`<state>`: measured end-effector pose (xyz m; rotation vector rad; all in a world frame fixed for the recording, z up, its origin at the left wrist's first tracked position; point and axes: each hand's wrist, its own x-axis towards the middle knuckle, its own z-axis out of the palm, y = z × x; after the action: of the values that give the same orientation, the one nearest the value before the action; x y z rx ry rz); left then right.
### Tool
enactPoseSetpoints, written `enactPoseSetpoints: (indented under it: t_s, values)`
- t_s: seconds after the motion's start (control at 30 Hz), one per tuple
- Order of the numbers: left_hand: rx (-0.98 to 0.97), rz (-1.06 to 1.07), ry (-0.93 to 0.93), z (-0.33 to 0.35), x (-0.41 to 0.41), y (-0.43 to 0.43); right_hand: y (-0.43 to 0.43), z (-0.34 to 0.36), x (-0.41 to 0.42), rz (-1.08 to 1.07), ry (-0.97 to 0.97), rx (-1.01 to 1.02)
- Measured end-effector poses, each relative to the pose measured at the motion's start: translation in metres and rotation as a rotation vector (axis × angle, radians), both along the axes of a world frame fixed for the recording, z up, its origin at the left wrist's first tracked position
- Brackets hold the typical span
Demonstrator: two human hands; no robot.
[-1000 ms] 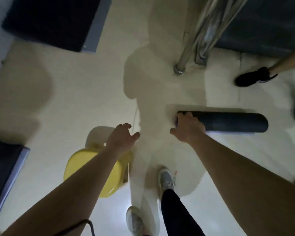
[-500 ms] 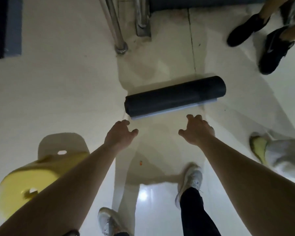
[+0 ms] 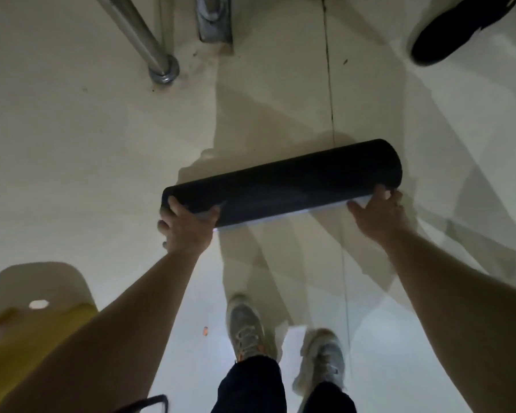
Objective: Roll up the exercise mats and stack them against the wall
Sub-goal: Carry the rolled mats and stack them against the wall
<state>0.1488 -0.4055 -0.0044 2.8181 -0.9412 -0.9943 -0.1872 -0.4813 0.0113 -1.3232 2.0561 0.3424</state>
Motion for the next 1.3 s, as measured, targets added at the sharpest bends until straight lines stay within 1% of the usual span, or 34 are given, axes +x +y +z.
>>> enactPoseSetpoints:
  t_s: [0.07, 0.13, 0.27, 0.4, 0.47, 0.53, 0.6, 0.63, 0.73, 0.8, 0.87, 0.9, 0.93, 0.97, 1.07, 1.13, 1.17, 1.2, 1.23, 1.3]
  values:
    - [-0.029, 0.108, -0.059, -0.033, 0.012, -0.016, -0.029, -0.033, -0.012, -0.054, 0.046, -0.06]
    - [-0.033, 0.207, -0.081, -0.061, 0.022, -0.025, -0.053, -0.064, -0.024, -0.124, 0.067, -0.123]
    - [-0.043, 0.345, -0.108, -0.094, 0.038, -0.024, -0.081, -0.109, -0.046, -0.213, 0.006, -0.179]
    - [-0.107, 0.525, -0.122, -0.107, 0.044, -0.024, -0.087, -0.124, -0.059, -0.265, -0.033, -0.232]
    - [-0.151, 0.576, -0.123, -0.105, 0.038, -0.024, -0.085, -0.123, -0.057, -0.281, -0.004, -0.266]
    - [-0.219, 0.6, -0.117, -0.096, 0.03, -0.02, -0.077, -0.118, -0.055, -0.273, 0.025, -0.251]
    - [-0.253, 0.547, -0.075, -0.092, 0.023, -0.009, -0.066, -0.117, -0.057, -0.19, 0.008, -0.219]
    - [-0.233, 0.488, -0.055, -0.091, 0.022, -0.004, -0.061, -0.117, -0.059, -0.142, 0.005, -0.192]
    - [-0.21, 0.388, -0.045, -0.099, 0.025, 0.003, -0.054, -0.118, -0.065, 0.065, 0.1, -0.126]
    - [-0.233, 0.384, -0.037, -0.102, 0.027, -0.001, -0.053, -0.112, -0.059, 0.318, 0.136, -0.176]
    - [-0.223, 0.381, -0.039, -0.102, 0.029, -0.009, -0.052, -0.108, -0.032, 0.692, 0.111, -0.256]
    - [-0.214, 0.384, -0.039, -0.102, 0.03, -0.014, -0.052, -0.108, -0.01, 0.877, 0.095, -0.246]
    - [-0.209, 0.381, -0.04, -0.103, 0.033, -0.016, -0.053, -0.111, 0.018, 1.015, 0.072, -0.206]
    - [-0.206, 0.381, -0.041, -0.104, 0.035, -0.016, -0.055, -0.112, 0.045, 1.09, 0.055, -0.162]
    - [-0.29, 0.395, -0.061, -0.105, 0.026, -0.001, -0.065, -0.113, 0.099, 1.169, 0.068, -0.101]
    - [-0.363, 0.494, -0.077, -0.112, 0.003, 0.019, -0.075, -0.114, 0.104, 1.214, 0.09, -0.104]
    - [-0.335, 0.557, -0.059, -0.116, -0.014, 0.03, -0.079, -0.115, 0.102, 1.234, 0.09, -0.106]
    - [-0.268, 0.62, 0.004, -0.121, -0.032, 0.037, -0.085, -0.114, 0.102, 1.245, 0.088, -0.101]
    - [-0.194, 0.695, 0.119, -0.127, -0.051, 0.039, -0.092, -0.112, 0.104, 1.247, 0.084, -0.081]
    - [-0.142, 0.877, 0.349, -0.141, -0.082, 0.026, -0.105, -0.109, 0.113, 1.255, 0.072, -0.031]
